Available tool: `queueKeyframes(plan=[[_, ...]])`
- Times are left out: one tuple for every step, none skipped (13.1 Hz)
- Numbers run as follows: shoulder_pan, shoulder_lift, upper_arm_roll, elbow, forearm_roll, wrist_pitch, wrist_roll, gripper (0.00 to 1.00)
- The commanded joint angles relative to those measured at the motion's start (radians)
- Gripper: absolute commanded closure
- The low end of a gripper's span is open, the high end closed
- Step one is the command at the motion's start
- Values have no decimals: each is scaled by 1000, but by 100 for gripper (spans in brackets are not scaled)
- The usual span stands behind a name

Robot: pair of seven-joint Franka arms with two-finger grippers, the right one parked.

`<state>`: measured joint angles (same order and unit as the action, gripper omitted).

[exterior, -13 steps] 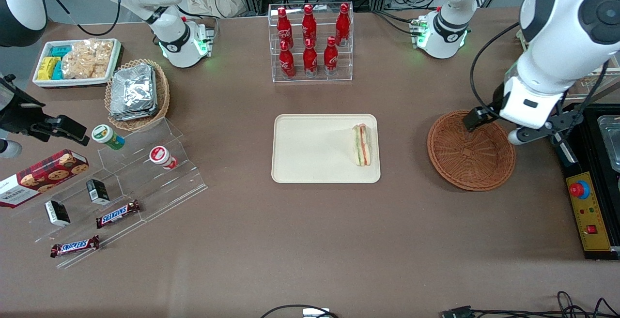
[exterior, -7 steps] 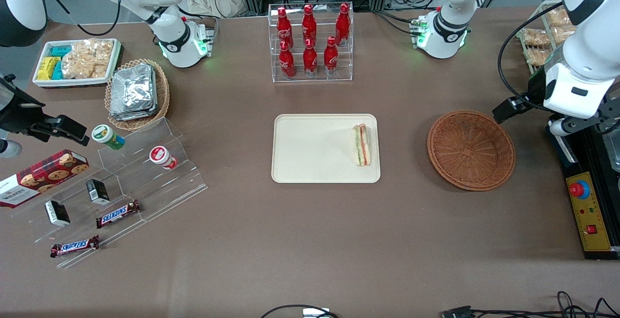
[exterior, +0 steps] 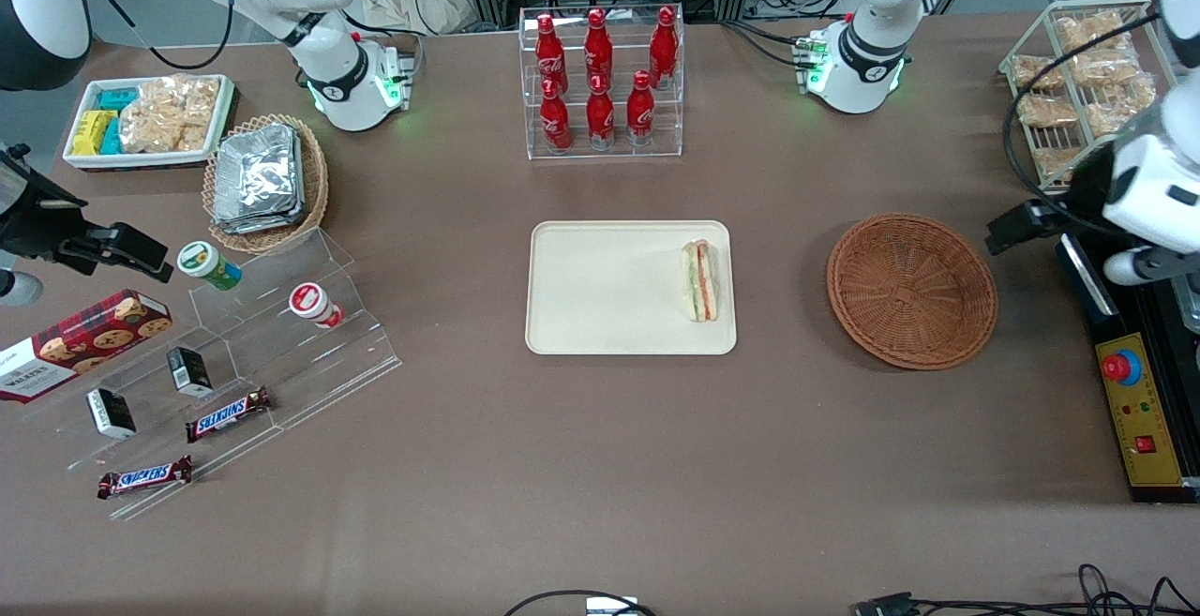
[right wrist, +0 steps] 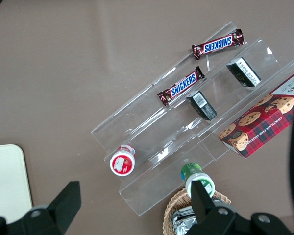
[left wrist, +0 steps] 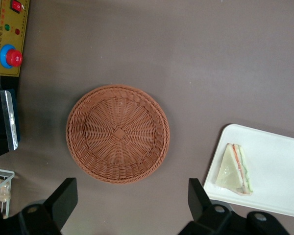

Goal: Place sandwich from basket to tray

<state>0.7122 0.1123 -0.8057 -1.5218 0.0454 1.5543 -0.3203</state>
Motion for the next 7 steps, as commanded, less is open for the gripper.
queueKeyframes(plan=[[4,20,-10,35,13,-13,9,0],[4,21,-10,37,16,-10,9,0],[4,21,-10,38,16,-10,9,0],[4,21,-10,37,16,-13,9,0],[-6,11,-1,37,18,-20,6,0],[-19,9,22,38,18,-25,9,0],[-49,10,67,37,13,-26,9,0]])
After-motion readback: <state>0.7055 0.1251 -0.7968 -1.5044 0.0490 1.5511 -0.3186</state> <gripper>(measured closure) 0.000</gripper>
